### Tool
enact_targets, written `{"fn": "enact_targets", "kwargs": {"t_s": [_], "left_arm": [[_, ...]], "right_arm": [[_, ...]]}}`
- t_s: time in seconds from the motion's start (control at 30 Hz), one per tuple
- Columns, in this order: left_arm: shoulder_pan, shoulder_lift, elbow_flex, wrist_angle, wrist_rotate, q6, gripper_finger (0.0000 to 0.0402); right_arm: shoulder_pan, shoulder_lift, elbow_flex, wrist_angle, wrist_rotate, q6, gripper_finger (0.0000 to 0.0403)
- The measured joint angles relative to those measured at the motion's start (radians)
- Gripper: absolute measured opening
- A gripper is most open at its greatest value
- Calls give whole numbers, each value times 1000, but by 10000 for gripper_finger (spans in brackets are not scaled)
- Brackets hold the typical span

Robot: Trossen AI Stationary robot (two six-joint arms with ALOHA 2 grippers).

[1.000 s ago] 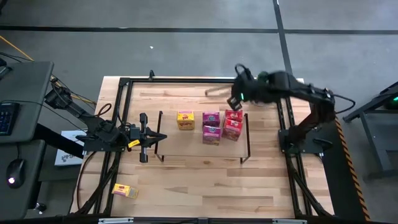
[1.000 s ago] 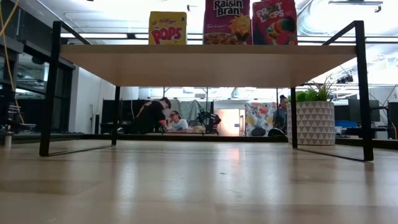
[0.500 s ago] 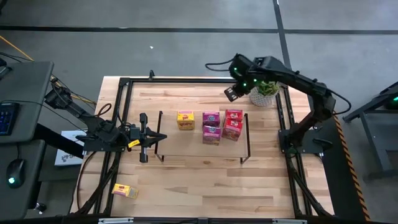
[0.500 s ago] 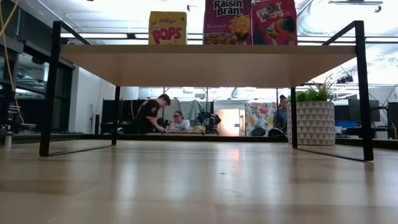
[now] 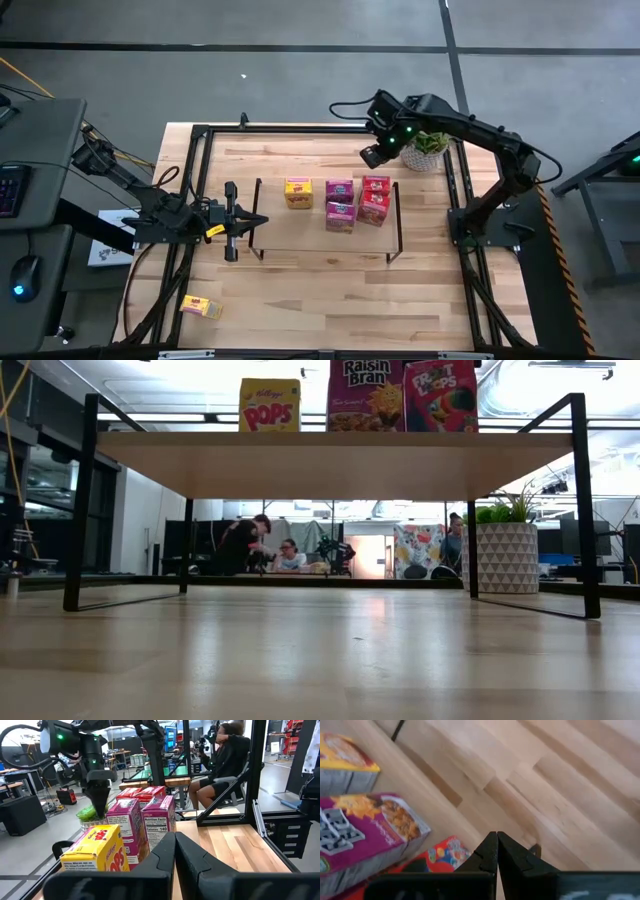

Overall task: Stack cereal on shelf
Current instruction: Adjust the red cereal boxes on the shelf

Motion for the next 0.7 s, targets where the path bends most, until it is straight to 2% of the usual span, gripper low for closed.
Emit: {"fn": "enact_targets", "kwargs": {"t_s": [0.7], "left_arm": [[0,0,0,0,0,0,3]], "right_arm": [[65,0,0,-76,-66,-16,0]]}}
